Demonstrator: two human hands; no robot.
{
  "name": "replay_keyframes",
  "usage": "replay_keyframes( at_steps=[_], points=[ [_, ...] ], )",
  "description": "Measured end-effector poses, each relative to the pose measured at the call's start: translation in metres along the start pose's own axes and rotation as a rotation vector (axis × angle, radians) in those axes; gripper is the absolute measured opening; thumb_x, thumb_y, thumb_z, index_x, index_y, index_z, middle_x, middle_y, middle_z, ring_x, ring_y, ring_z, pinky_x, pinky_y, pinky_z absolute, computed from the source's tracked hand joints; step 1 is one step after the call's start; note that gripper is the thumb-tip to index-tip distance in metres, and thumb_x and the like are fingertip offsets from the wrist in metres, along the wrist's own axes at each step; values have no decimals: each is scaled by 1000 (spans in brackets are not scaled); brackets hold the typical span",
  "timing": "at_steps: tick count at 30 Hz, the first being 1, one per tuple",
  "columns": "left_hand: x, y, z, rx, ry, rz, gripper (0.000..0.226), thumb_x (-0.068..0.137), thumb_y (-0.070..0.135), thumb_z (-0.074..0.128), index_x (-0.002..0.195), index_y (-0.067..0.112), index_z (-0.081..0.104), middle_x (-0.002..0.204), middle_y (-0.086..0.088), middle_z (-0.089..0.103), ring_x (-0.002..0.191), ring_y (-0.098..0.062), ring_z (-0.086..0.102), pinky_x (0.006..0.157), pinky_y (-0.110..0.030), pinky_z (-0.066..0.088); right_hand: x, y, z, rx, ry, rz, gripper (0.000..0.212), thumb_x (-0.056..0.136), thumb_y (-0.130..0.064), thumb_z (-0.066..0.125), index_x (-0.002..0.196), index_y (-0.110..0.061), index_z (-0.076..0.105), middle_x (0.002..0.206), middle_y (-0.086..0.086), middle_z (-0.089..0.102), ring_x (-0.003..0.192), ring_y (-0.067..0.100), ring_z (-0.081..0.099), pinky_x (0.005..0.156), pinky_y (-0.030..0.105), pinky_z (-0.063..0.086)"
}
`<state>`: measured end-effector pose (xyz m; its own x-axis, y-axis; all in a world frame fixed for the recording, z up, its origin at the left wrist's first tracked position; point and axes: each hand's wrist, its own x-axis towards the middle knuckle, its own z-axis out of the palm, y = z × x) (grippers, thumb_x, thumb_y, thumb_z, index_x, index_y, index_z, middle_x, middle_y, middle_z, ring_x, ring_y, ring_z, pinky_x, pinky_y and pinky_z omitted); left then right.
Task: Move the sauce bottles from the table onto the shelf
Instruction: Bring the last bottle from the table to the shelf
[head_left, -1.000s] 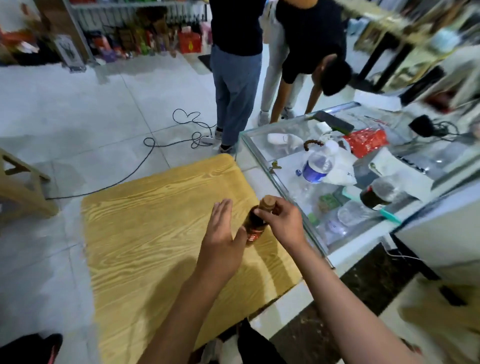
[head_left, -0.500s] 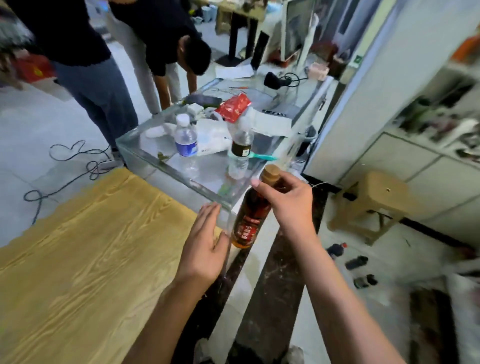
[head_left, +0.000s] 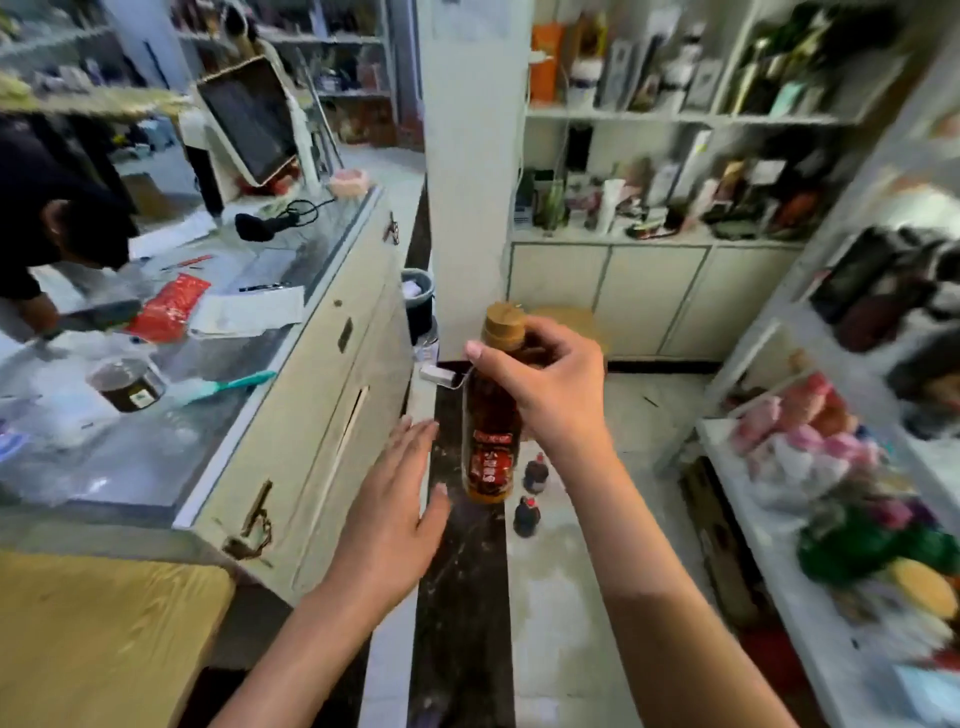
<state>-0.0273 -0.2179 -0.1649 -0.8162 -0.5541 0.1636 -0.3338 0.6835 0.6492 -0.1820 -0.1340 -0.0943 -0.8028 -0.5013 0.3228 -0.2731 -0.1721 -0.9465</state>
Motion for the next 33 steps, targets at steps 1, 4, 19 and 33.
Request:
replay_keyframes(
  at_steps=[1, 4, 19, 33],
  points=[
    [8, 14, 16, 3, -8, 15, 63, 98, 28, 48, 153, 33, 16, 157, 19, 10, 140, 11, -2, 111, -12, 3, 4, 2, -24, -7, 21, -9, 19, 72, -16, 89, 87, -19, 77, 76, -13, 74, 71, -2, 66, 69, 15, 50],
    [27, 53, 58, -1, -35, 70, 64, 98, 28, 49, 153, 34, 15, 152, 26, 8, 137, 15, -5, 105, -5, -1, 11, 8, -89, -42, 76, -26, 18, 73, -20, 88, 86, -17, 77, 75, -11, 73, 70, 1, 65, 67, 18, 50],
    [114, 213, 219, -36, -226, 479, 69, 94, 12, 56, 152, 23, 21, 158, 8, 20, 144, 2, 0, 118, -23, 6, 35, -8, -307, -225, 458, -103, 17, 75, -23, 87, 84, -13, 78, 74, -7, 73, 67, 6, 64, 65, 25, 53],
    [322, 341, 308, -232, -349, 588, 63, 95, 17, 49, 152, 20, 21, 159, -3, 22, 147, -18, 14, 120, -42, 18, 170, -14, -414, -516, 797, -61, 22, 75, -36, 86, 83, -18, 77, 75, -7, 75, 72, 9, 72, 69, 29, 61]
  ],
)
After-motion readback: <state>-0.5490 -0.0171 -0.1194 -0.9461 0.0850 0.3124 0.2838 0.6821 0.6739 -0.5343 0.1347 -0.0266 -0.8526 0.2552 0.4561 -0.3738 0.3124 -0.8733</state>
